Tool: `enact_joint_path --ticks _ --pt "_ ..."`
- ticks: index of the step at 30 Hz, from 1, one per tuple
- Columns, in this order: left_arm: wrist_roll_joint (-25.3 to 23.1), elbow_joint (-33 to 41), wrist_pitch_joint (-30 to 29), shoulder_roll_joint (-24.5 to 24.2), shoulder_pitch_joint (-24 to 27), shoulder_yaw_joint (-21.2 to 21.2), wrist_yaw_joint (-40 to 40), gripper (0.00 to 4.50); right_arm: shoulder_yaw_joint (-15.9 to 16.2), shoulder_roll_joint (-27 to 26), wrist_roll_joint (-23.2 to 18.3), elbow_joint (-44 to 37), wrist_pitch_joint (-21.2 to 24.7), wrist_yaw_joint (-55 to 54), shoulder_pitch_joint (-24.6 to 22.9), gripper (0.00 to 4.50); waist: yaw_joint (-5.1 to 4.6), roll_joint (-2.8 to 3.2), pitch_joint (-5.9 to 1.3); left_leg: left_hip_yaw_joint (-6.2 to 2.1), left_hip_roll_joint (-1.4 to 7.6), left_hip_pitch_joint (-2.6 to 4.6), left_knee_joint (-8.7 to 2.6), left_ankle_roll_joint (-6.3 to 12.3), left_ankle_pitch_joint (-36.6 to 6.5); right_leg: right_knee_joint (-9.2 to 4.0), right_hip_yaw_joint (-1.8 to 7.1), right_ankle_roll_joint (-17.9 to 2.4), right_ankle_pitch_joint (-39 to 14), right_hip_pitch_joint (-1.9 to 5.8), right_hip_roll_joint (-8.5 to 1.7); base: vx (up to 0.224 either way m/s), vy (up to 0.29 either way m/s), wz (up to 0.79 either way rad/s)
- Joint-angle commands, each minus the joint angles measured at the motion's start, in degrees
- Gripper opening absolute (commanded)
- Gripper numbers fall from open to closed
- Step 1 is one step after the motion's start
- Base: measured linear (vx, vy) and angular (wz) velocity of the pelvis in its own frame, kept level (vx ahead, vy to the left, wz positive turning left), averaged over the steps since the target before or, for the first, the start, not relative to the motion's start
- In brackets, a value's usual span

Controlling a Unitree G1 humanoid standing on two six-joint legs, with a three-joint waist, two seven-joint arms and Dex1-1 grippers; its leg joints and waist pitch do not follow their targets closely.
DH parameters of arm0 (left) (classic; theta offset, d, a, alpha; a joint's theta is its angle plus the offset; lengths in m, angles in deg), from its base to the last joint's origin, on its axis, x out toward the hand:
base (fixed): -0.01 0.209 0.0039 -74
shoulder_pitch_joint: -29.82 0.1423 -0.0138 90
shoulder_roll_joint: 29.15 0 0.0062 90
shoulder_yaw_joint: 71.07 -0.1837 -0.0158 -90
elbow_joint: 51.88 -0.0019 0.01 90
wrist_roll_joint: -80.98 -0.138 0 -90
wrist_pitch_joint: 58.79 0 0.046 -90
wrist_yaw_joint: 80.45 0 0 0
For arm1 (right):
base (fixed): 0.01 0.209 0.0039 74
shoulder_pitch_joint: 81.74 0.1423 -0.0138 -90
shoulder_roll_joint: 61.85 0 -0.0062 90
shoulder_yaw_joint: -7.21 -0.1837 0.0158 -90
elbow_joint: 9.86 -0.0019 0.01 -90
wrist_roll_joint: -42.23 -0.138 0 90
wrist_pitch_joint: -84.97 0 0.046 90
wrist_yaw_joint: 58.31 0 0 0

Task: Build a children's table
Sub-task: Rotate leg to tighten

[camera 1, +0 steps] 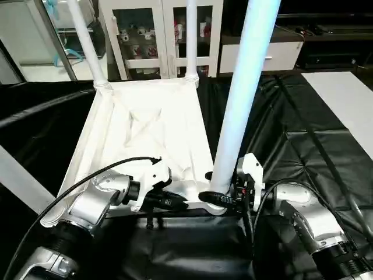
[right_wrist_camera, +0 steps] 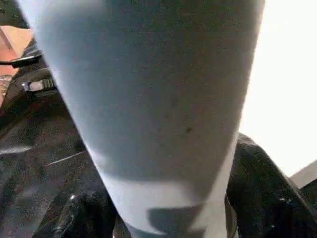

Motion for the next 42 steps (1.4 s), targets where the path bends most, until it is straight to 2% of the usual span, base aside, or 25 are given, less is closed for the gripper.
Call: enact_joint_path --ticks 1,2,3,4,5,7,8,9,12,14,16,17,21,23,24,25,27,29,32,35,37,38,40,41,42 --pt "0.2 -1.3 -1.1 1.6 1.0 -1.8 0.6 0.00 -2.8 -1.0 3.1 4.4 -2.0 -9.0 2.8 2.50 -0.10 -0.84 -2.62 -1.26 3.17 0.16 -4.05 3.97 -8.6 -3.13 2.43 -14.7 -9.8 2.48 -3.36 0.000 0.000 0.00" --pt "-0.6 -2.3 -0.8 2.3 0.6 -1.5 2.8 0.00 -3.7 -1.9 4.3 6.3 -3.0 -12.6 3.8 2.50 -0.34 -0.86 -2.46 -1.29 2.98 0.02 -4.12 3.55 -9.4 -3.28 2.42 -14.5 -10.9 2.50 -3.28 0.000 0.000 0.00" --pt "-2.3 -5.3 -0.9 4.6 -1.0 -0.5 8.8 0.00 -6.3 -4.2 5.1 11.1 -2.4 -21.1 6.3 2.49 -1.09 -0.97 -2.08 -1.45 2.82 0.15 -4.52 1.76 -13.0 -3.90 2.33 -13.0 -17.1 2.40 -3.20 -0.055 -0.003 -0.04" --pt "-2.8 -6.6 -1.0 5.7 -1.7 0.0 11.3 0.00 -7.3 -5.1 5.3 13.0 -2.0 -24.4 7.3 2.49 -1.42 -0.89 -1.98 -1.49 2.77 0.34 -4.53 0.98 -14.6 -4.15 2.36 -12.5 -19.8 2.28 -3.26 -0.067 0.001 -0.04" --pt "-3.1 -7.8 -0.9 6.9 -2.4 0.6 13.9 0.00 -8.1 -5.9 5.5 14.6 -1.3 -27.5 8.1 2.49 -1.96 -0.97 -2.01 -1.87 2.54 0.47 -4.56 -0.40 -16.6 -4.62 2.24 -10.4 -24.9 2.40 -3.38 -0.067 0.001 -0.04" --pt "-3.4 -10.5 -2.8 10.8 -4.5 2.7 21.9 0.00 -10.9 -8.8 4.3 18.7 1.3 -35.7 10.3 2.49 -2.10 -1.03 -1.91 -1.89 2.64 0.46 -4.68 -0.22 -16.8 -4.96 2.27 -9.6 -25.6 2.28 -3.34 -0.028 0.003 -0.02" --pt "-3.5 -12.3 -5.8 14.0 -6.2 4.3 28.1 0.00 -12.8 -11.3 3.3 21.8 2.5 -41.2 12.0 2.49 -2.18 -1.17 -1.84 -1.75 2.53 0.82 -4.54 -0.24 -17.7 -5.17 2.31 -9.2 -26.9 1.84 -3.22 0.000 0.000 0.00" --pt "-3.5 -12.3 -5.8 14.0 -6.2 4.3 28.1 0.00 -12.8 -11.3 3.3 21.8 2.5 -41.2 12.0 2.49 -2.28 -1.27 -1.95 -1.81 2.32 0.74 -4.49 -0.02 -17.4 -5.27 2.26 -8.9 -27.7 1.92 -3.27 0.000 0.000 0.00" --pt "-6.2 -17.5 -6.5 17.5 -9.5 5.1 38.4 0.00 -13.8 -14.6 5.2 26.5 -1.7 -51.6 14.4 2.49 -2.16 -1.31 -2.14 -1.76 2.43 0.42 -4.49 0.82 -15.4 -5.22 2.23 -8.8 -24.9 1.99 -3.18 0.000 0.000 0.00" --pt "-8.2 -20.6 -5.0 18.6 -11.1 4.5 42.0 0.00 -13.6 -16.5 5.9 28.5 -3.8 -54.9 15.6 2.49 -2.01 -1.49 -2.43 -1.62 2.27 0.52 -4.31 1.00 -14.1 -5.15 2.22 -9.2 -22.5 1.83 -3.12 0.000 0.000 0.00" --pt "-9.7 -24.2 -3.6 19.9 -12.8 4.3 45.2 0.00 -12.8 -18.8 7.3 30.7 -6.3 -57.8 16.9 2.49 -1.78 -1.35 -2.47 -1.60 2.25 0.39 -4.32 1.28 -13.2 -4.92 2.22 -9.8 -20.8 2.10 -3.21 0.000 0.000 0.00" --pt "-10.2 -25.0 -3.0 20.2 -13.2 4.0 45.5 0.00 -11.6 -19.6 8.1 31.6 -6.5 -56.7 17.4 2.49 -1.64 -1.55 -2.41 -1.55 2.31 0.25 -4.35 1.92 -13.1 -4.89 2.21 -9.9 -19.9 2.14 -3.18 0.000 0.000 0.00" --pt "-10.4 -24.0 -3.3 19.5 -12.7 3.4 44.1 0.00 -11.0 -20.5 8.0 30.8 -8.8 -51.6 17.0 2.49 -1.41 -1.54 -2.44 -1.51 2.49 0.13 -4.36 3.25 -13.3 -4.64 2.24 -10.6 -18.3 2.34 -3.34 0.000 0.000 0.00" --pt "-10.3 -23.6 -3.5 18.7 -12.1 3.0 43.0 0.00 -10.4 -20.0 7.9 29.6 -9.6 -49.7 16.5 3.19 -1.38 -1.54 -2.38 -1.53 2.50 0.04 -4.41 3.56 -13.1 -4.66 2.22 -10.7 -18.7 2.38 -3.36 0.000 0.000 0.00" --pt "-10.3 -23.5 -3.4 18.5 -11.9 2.9 42.6 0.00 -10.3 -19.8 7.9 29.3 -10.0 -49.2 16.4 3.19 -1.35 -1.57 -2.35 -1.51 2.48 0.08 -4.42 3.63 -13.4 -4.74 2.17 -10.5 -19.3 2.37 -3.30 0.000 0.000 0.00" --pt "-10.1 -23.3 -3.1 17.7 -11.4 2.5 41.1 0.00 -10.1 -19.0 7.9 28.4 -11.1 -48.1 16.0 3.19 -1.40 -1.50 -2.23 -1.58 2.46 -0.06 -4.50 3.61 -14.3 -4.92 2.13 -10.0 -21.1 2.40 -3.43 0.000 0.000 0.00" --pt "-10.4 -24.0 -1.6 17.1 -11.4 2.3 39.4 0.00 -10.4 -18.3 7.5 28.4 -12.6 -46.6 15.9 3.53 -1.76 -1.48 -2.13 -1.92 2.47 -0.46 -4.77 3.21 -15.3 -5.19 1.94 -8.7 -24.5 2.64 -3.52 0.000 0.000 0.00" --pt "-10.5 -23.9 -1.1 16.6 -11.1 2.1 38.1 0.00 -10.4 -17.6 7.1 27.6 -12.6 -44.9 15.7 3.62 -2.12 -1.50 -2.02 -1.97 2.44 -0.12 -4.78 2.64 -17.2 -5.64 1.93 -7.8 -27.6 2.19 -3.43 0.000 0.000 0.00" --pt "-10.6 -22.3 -0.2 14.5 -10.1 1.0 34.3 0.00 -8.0 -14.3 7.5 22.6 -12.1 -36.0 13.3 3.72 -2.08 -1.49 -1.96 -1.99 2.47 0.03 -4.82 3.00 -18.0 -5.99 1.93 -6.8 -29.0 2.12 -3.36 0.000 0.000 0.00" --pt "-9.6 -20.2 1.1 12.4 -9.2 -0.1 29.1 0.00 -5.2 -10.3 6.9 16.9 -11.8 -26.5 10.1 3.72 -2.04 -1.37 -2.06 -1.98 2.66 -0.02 -4.86 3.64 -16.7 -5.76 2.12 -7.7 -27.2 2.03 -3.39 0.000 0.000 0.00" --pt "-9.1 -19.4 3.0 11.3 -8.8 -0.7 26.1 0.00 -3.9 -8.3 6.7 14.7 -11.8 -22.6 8.7 3.72 -1.85 -1.52 -2.16 -1.88 2.71 -0.12 -4.75 4.16 -15.5 -5.52 2.22 -8.4 -24.9 2.21 -3.33 0.000 0.000 0.00" --pt "-7.6 -16.7 5.3 8.5 -7.6 -2.1 18.5 0.00 -1.9 -4.3 5.4 10.2 -11.0 -15.3 5.8 3.72 -1.67 -1.43 -2.11 -1.92 2.82 -0.06 -4.83 4.42 -15.4 -5.52 2.23 -8.8 -24.4 2.23 -3.37 0.000 0.000 0.00" --pt "-5.3 -13.6 7.5 6.1 -6.0 -3.3 10.5 0.00 -1.1 -1.9 4.1 7.6 -9.8 -10.5 4.1 3.72 -1.20 -1.45 -2.29 -1.88 3.06 -0.15 -4.74 5.30 -13.9 -4.92 2.32 -9.9 -20.3 2.47 -3.27 0.000 0.000 0.00" --pt "-3.6 -11.1 6.8 4.4 -4.8 -4.0 5.7 0.00 -0.8 -0.7 3.6 6.4 -9.0 -8.2 3.4 3.72 -0.96 -1.19 -2.56 -1.69 3.16 -0.03 -4.54 5.59 -11.8 -4.28 2.40 -11.9 -15.9 2.45 -3.36 0.000 0.000 0.00" --pt "-3.4 -10.5 6.4 4.0 -4.6 -4.2 4.8 0.00 -0.7 -0.4 3.5 6.2 -8.9 -7.7 3.2 3.72 -0.89 -1.12 -2.65 -1.65 3.28 0.03 -4.50 5.64 -10.8 -3.99 2.42 -12.8 -13.8 2.46 -3.36 0.053 -0.003 0.01"
